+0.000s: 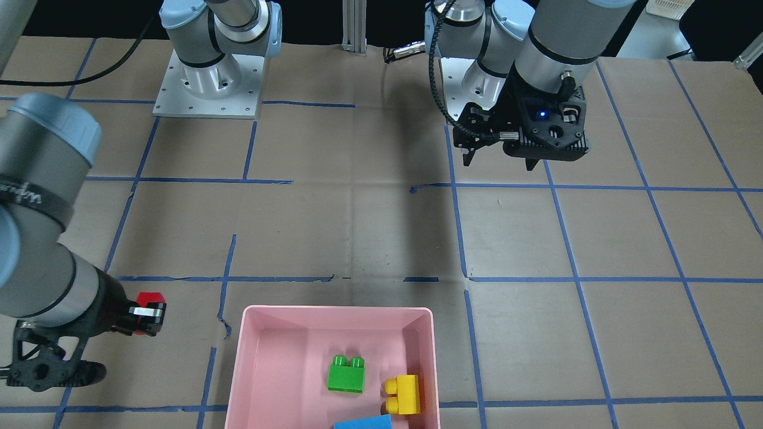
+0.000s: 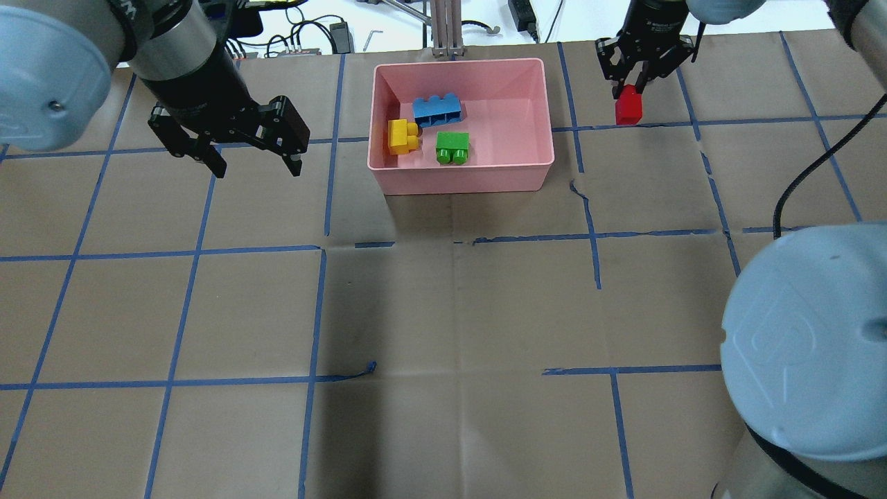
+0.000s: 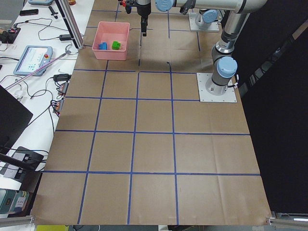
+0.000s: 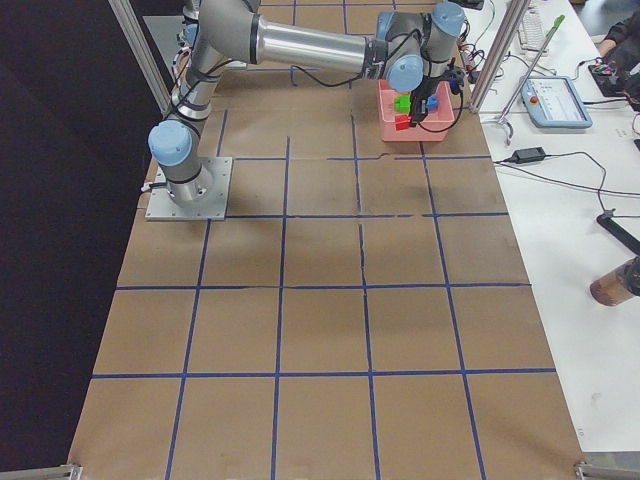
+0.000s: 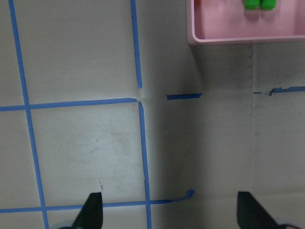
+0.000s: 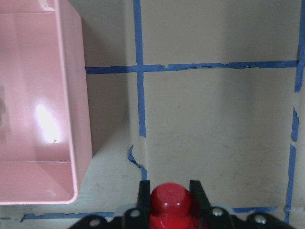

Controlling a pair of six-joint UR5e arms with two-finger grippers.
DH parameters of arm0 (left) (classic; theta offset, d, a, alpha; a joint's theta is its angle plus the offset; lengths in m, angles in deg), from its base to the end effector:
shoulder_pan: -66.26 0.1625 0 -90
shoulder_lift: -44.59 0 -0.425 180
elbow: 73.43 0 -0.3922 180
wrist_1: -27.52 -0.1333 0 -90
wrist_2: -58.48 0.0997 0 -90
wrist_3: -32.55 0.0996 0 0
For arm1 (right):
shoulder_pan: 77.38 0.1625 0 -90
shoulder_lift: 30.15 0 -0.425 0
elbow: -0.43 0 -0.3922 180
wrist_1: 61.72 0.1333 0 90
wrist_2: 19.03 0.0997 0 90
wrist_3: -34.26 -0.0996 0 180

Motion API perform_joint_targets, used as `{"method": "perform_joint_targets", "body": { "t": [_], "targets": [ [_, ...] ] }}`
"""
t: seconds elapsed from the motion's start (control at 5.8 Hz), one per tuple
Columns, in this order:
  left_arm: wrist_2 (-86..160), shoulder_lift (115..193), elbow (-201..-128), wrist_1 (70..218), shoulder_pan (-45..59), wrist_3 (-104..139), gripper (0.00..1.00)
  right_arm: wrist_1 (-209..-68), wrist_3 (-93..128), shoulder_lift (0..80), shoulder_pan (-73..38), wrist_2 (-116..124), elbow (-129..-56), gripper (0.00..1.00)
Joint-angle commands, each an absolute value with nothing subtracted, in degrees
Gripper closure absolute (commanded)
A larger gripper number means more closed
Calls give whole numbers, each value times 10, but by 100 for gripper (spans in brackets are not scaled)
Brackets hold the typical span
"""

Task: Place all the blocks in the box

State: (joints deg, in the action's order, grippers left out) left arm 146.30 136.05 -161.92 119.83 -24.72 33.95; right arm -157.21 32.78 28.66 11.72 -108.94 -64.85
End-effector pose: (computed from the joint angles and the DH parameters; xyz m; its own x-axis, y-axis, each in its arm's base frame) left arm -0.1456 -0.4963 0.4843 -0.9984 0.0400 0.0390 0.0415 0.9984 0.0385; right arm 0.1223 -0.7098 0.3806 -0.9991 0.0415 -0.0011 0.0415 0.9990 0.0171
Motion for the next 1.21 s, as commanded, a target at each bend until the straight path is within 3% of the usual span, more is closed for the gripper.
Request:
{"method": "perform_joint_targets", "body": {
  "t": [0.0,0.34,0.69,0.86,1.03],
  "targets": [
    [1499,1361,-1624,1209,-243,338,0,-1576,245,267,188,-1086,-609,91],
    [1499,1351,-1625,1210,-245,336,0,-1586,216,181,225,-1054,-525,92],
    [1503,1344,-1626,1209,-245,338,0,-1633,247,134,225,-1054,-527,90],
    [1502,1344,-1626,1209,-245,338,0,-1634,249,133,224,-1060,-528,28],
    [1502,1366,-1616,1200,-245,338,0,-1631,241,139,224,-1060,-528,1]
  ]
}}
